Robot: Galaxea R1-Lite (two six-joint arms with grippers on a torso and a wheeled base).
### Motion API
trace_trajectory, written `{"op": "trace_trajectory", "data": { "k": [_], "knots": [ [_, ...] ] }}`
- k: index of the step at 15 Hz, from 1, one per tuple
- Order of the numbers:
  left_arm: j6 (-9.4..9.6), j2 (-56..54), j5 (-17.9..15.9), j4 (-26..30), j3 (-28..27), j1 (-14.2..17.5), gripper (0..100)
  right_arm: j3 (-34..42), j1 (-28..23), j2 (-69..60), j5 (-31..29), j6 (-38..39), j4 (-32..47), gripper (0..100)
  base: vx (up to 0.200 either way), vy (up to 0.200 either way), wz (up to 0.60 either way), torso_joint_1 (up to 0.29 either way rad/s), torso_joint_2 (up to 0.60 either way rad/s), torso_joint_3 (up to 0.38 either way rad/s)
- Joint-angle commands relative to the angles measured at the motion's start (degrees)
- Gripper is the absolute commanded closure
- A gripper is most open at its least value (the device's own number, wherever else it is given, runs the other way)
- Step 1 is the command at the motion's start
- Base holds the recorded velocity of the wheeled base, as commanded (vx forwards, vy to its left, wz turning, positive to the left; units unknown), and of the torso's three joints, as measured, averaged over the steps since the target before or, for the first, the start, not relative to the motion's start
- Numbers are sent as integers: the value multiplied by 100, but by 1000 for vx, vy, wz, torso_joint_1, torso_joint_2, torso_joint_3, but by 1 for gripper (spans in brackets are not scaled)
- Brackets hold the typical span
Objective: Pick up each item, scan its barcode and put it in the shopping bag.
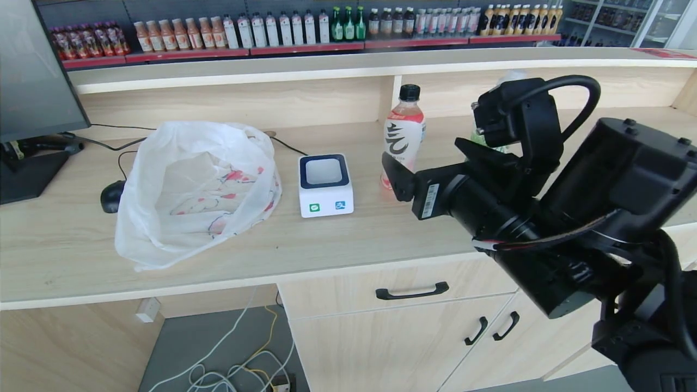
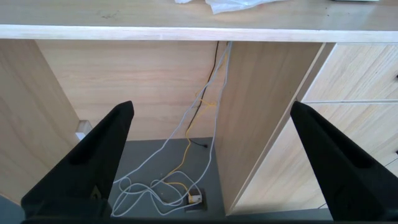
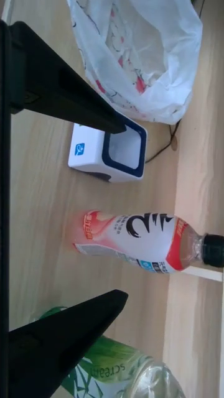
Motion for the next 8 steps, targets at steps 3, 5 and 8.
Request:
{"op": "trace_trajectory", "data": {
  "k": [3, 5, 8],
  "knots": [
    [-1, -2, 1, 1, 0, 4, 0, 18, -118, 295, 10, 205, -61, 0, 0, 0, 0, 0, 0, 0],
    [-1, -2, 1, 1, 0, 4, 0, 18, -224, 356, 37, 205, -123, 0, 0, 0, 0, 0, 0, 0],
    [-1, -2, 1, 1, 0, 4, 0, 18, -268, 444, 63, 214, -298, 0, 0, 0, 0, 0, 0, 0]
  ]
}}
